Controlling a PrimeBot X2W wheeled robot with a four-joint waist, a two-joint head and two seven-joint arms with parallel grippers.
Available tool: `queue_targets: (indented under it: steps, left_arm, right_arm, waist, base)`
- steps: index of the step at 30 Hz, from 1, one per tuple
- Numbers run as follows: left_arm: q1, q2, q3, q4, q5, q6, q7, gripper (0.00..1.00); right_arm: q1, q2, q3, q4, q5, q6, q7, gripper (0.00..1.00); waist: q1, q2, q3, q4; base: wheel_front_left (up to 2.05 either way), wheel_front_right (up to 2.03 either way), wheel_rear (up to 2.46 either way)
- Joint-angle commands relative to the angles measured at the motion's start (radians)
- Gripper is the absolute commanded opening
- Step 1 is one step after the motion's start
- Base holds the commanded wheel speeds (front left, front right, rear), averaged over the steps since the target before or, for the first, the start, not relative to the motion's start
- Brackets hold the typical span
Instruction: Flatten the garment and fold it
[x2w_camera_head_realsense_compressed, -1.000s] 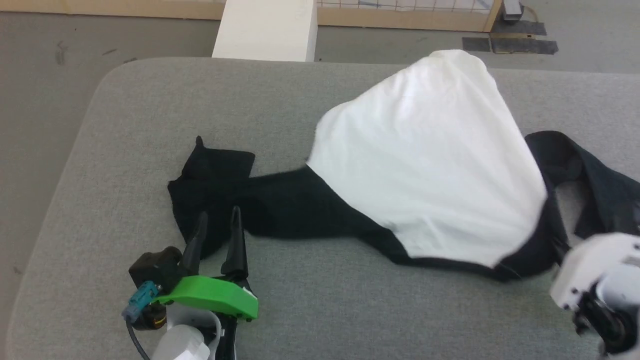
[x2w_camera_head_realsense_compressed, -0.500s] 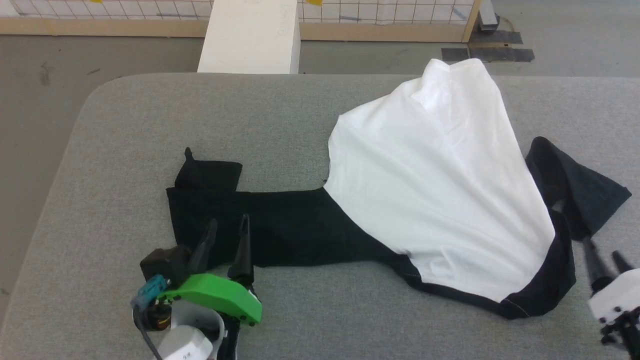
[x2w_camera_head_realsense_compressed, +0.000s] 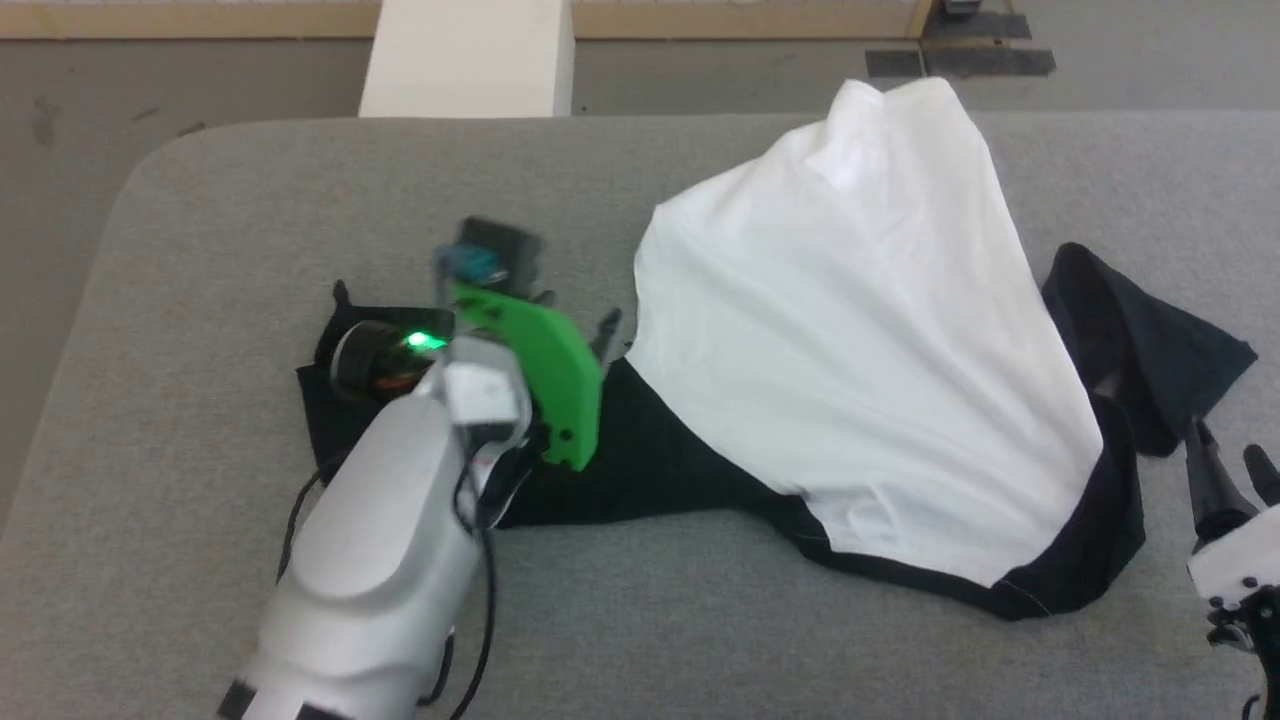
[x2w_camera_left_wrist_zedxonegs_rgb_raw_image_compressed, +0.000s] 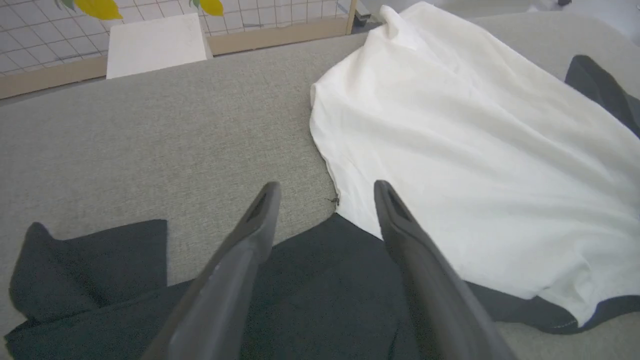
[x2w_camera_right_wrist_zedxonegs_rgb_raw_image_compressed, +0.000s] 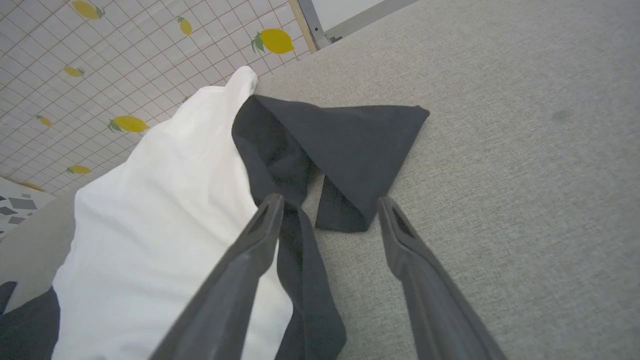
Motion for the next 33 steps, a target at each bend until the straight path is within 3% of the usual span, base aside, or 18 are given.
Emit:
queue_targets:
  steps: [1,7,14,15,16,17,26,33]
  left_arm:
    - [-0.04,-0.008,-0.025,0.031,0.008,-0.014,0.047,1.0]
    - [-0.138,-0.001,-0.114,0.157,0.042,-0.047,0.196,1.0]
    - [-0.147,0.024,-0.138,0.248,0.062,-0.045,0.211,1.0]
    - [-0.145,0.023,-0.135,0.257,0.058,-0.043,0.202,0.7]
    - [-0.145,0.024,-0.135,0.264,0.057,-0.043,0.195,0.2]
    - [-0.146,0.025,-0.135,0.271,0.059,-0.041,0.186,0.0]
    - [-0.231,0.054,-0.097,0.299,0.082,0.003,0.049,0.0]
    - [-0.339,0.08,-0.086,0.358,0.108,0.013,-0.036,0.0]
  right_arm:
    - [-0.02,-0.001,0.011,0.003,0.01,-0.001,-0.011,1.0]
    - [-0.039,-0.001,0.035,0.034,0.023,-0.001,-0.04,1.0]
    - [-0.044,-0.001,0.041,0.061,0.03,-0.001,-0.07,1.0]
    - [-0.045,-0.001,0.041,0.063,0.03,-0.001,-0.073,1.0]
    - [-0.045,-0.001,0.041,0.064,0.03,-0.001,-0.074,1.0]
    - [-0.045,-0.001,0.041,0.065,0.029,-0.001,-0.076,1.0]
    - [-0.061,-0.001,0.061,0.062,0.031,-0.001,-0.076,1.0]
    - [-0.074,-0.001,0.078,0.054,0.029,-0.001,-0.072,1.0]
  waist:
    - [0.0,0.0,0.048,-0.044]
    - [0.0,0.0,0.097,-0.104]
    - [0.0,0.0,0.123,-0.133]
    - [0.0,0.0,0.126,-0.134]
    - [0.0,0.0,0.127,-0.135]
    - [0.0,0.0,0.128,-0.134]
    - [0.0,0.0,0.162,-0.129]
    - [0.0,0.0,0.199,-0.142]
  base:
    - [0.0,0.0,0.0]
    - [0.0,0.0,0.0]
    - [0.0,0.0,0.0]
    - [0.0,0.0,0.0]
    - [0.0,0.0,0.0]
    - [0.0,0.0,0.0]
    - [0.0,0.0,0.0]
    - [0.0,0.0,0.0]
